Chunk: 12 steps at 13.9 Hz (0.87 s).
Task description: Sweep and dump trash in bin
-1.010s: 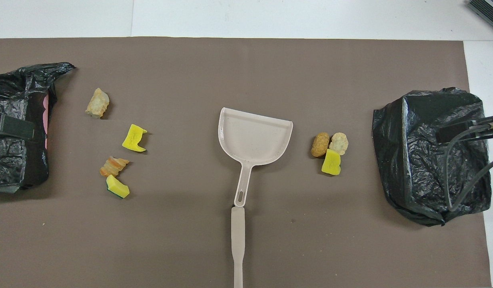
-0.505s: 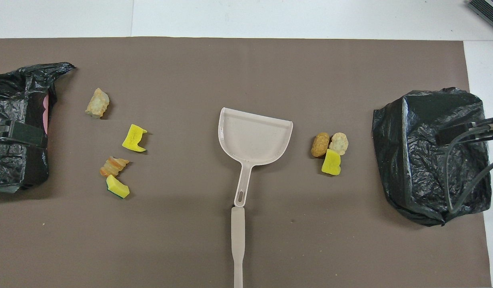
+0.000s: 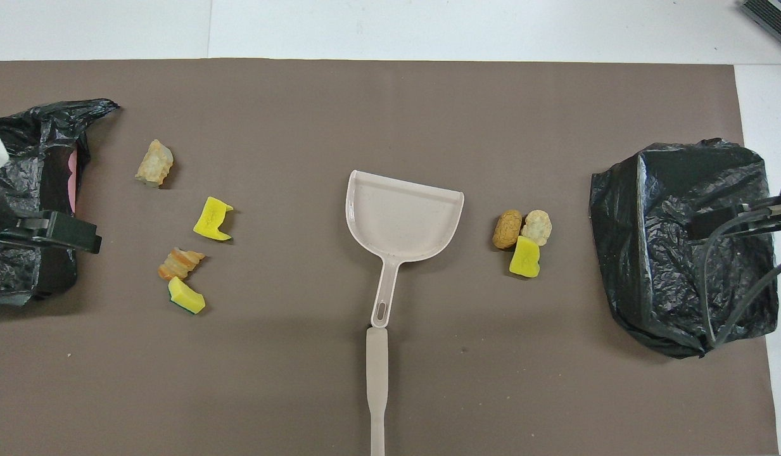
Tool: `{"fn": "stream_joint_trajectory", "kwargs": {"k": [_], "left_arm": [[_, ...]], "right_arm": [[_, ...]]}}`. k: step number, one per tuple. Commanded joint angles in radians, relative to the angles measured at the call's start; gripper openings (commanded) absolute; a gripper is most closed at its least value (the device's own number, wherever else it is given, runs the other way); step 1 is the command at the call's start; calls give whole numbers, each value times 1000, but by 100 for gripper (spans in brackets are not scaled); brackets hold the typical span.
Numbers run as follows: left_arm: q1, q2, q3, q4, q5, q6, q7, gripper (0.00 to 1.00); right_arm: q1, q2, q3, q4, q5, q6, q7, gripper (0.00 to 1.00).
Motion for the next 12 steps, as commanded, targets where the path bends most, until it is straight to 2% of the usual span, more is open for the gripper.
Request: {"fn": "stream_joint_trajectory", "kwargs": {"k": [1,3,6,8,12], "left_arm": [[-68,-41,15,-126,-17,55,-6,100],[-125,-56,15,-210,-27,118,-15,100],[-193,-128,14,-393,-89,284,-67,100],[-285,-130,14,-453,-89,347,-159,100],[-459,-161,14,-583,-92,480,-342,100]], "right_arm": [[-6,-27,3,-37,4,-3,-34,100],[-6,-27,3,-51,4,12,-34,100],[-4,-25,5,-74,2,27,-31,100],[0,-20,7,-102,5,68,-21,100],[51,53,5,-100,8,110,-17,100]]}}
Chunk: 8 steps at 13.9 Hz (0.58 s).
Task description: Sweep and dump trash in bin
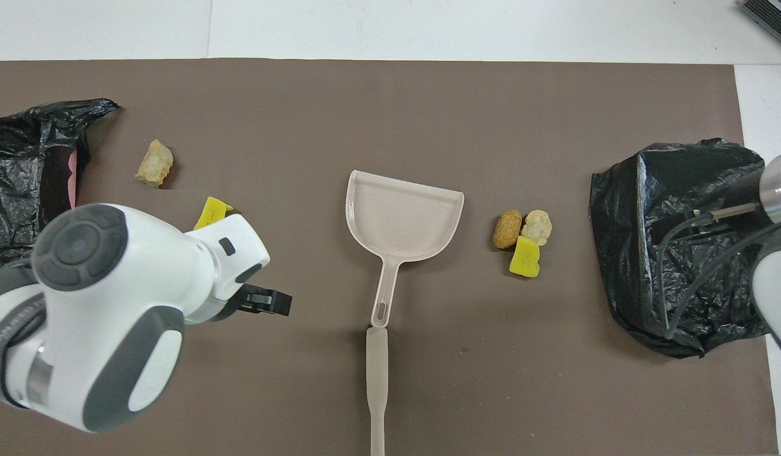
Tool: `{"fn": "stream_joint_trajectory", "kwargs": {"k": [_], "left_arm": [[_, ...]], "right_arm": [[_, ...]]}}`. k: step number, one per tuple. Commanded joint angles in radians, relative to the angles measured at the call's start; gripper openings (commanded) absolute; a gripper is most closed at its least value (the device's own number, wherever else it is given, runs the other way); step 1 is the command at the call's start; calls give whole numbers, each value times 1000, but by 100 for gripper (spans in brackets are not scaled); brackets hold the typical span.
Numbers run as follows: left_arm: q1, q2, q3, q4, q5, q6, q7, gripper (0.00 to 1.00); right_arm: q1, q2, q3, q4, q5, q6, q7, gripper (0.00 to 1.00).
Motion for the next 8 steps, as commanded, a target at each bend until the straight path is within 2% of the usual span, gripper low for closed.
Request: {"fn": "stream_joint_trajectory", "kwargs": {"k": [1,3,5,8], "left_arm": [[-130,-78,19,-137,-8,91,-127,100],[-245,-81,19,-197,-8,131,-209,100],[-351,-75,19,-286,-8,252,-318,100],[-488,-72,17,-369,-8,355,-441,100]], "right_arm": [[22,32,2,-12,8,48,-17,100],[32,68,2,-12,11,63,-6,100],[74,110,2,0,25,88,99,100],[90,142,2,14,95,80,212,100]]}}
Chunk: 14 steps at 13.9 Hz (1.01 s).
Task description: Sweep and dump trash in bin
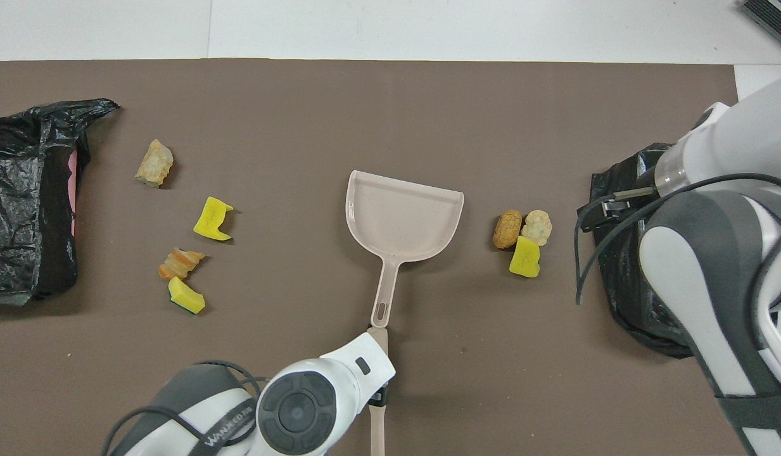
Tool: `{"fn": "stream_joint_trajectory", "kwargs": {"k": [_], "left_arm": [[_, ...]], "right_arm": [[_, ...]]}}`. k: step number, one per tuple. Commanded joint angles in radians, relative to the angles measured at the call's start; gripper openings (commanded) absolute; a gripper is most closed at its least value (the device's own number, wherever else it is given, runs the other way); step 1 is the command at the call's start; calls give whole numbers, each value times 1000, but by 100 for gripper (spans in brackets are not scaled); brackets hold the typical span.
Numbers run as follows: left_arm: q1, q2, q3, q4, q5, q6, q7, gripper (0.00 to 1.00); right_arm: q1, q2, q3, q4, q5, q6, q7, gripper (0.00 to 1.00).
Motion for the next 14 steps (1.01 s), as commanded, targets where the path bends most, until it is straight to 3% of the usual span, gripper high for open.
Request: {"fn": "stream_joint_trajectory", "kwargs": {"k": [1,7,8,9,11,12,14], "left_arm": [[-130,-31,20,-108,-6,123,-118,100],[-246,-23,20,-177,-6,219,-253,100],[-252,-23,20,-177,-6,219,-255,89],[-252,-23,20,-177,-6,217,-255,69],[-249,-23,21,-177,-6,205,-251,17],[-241,-23,21,-177,-6,202,-236,0],[-238,-22,21,-177,-6,199,-235,0]], "right_arm": [[21,40,0,17,44,12,67,100],[135,178,0,117,205,54,340,100],[170,198,0,117,211,74,363,100],[207,212,2,118,211,79,390,100],[262,250,0,129,251,85,467,100],[299,270,0,132,257,105,523,100],[328,302,2,132,272,142,574,100]]}}
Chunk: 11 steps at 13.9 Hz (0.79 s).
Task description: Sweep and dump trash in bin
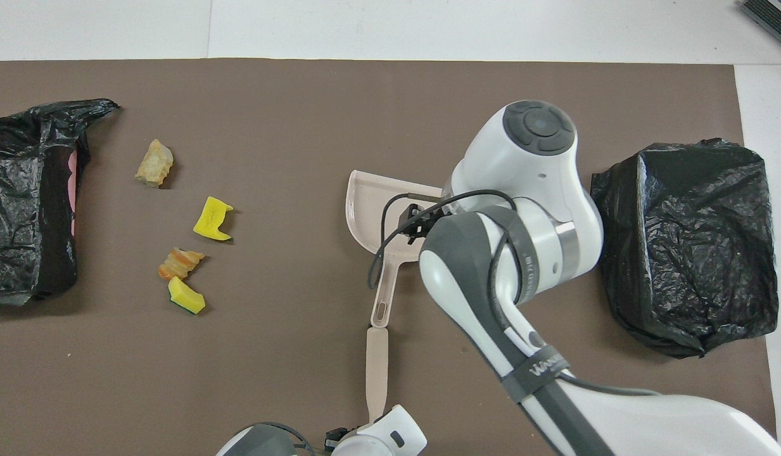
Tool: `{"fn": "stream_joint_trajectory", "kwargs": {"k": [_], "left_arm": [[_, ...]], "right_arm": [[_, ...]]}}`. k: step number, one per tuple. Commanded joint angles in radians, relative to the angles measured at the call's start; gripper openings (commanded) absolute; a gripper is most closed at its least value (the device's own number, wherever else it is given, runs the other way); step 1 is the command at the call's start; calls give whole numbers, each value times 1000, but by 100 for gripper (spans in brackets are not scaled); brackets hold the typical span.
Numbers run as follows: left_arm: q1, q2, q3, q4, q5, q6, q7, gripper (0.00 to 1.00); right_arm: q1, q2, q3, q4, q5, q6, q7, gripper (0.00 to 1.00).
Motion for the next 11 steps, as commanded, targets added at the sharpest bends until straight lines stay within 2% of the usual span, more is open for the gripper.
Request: {"fn": "stream_joint_trajectory", "kwargs": {"k": [1,4,9,11], "left_arm": [[-15,-22,16,-25,-5,3,2,0],[-12,-22,18,-25,-5,0,4,0],[31,-34,22,-13,-5,-106,33,0],[72,-39,25,-13,-4,-135,63,0]], "right_arm": [[26,59,-3,30,51,43,46,100],[87,93,0,3,111,133,46,100],[95,56,2,-115,116,137,31,100],[96,50,2,-128,117,132,38,100]]}}
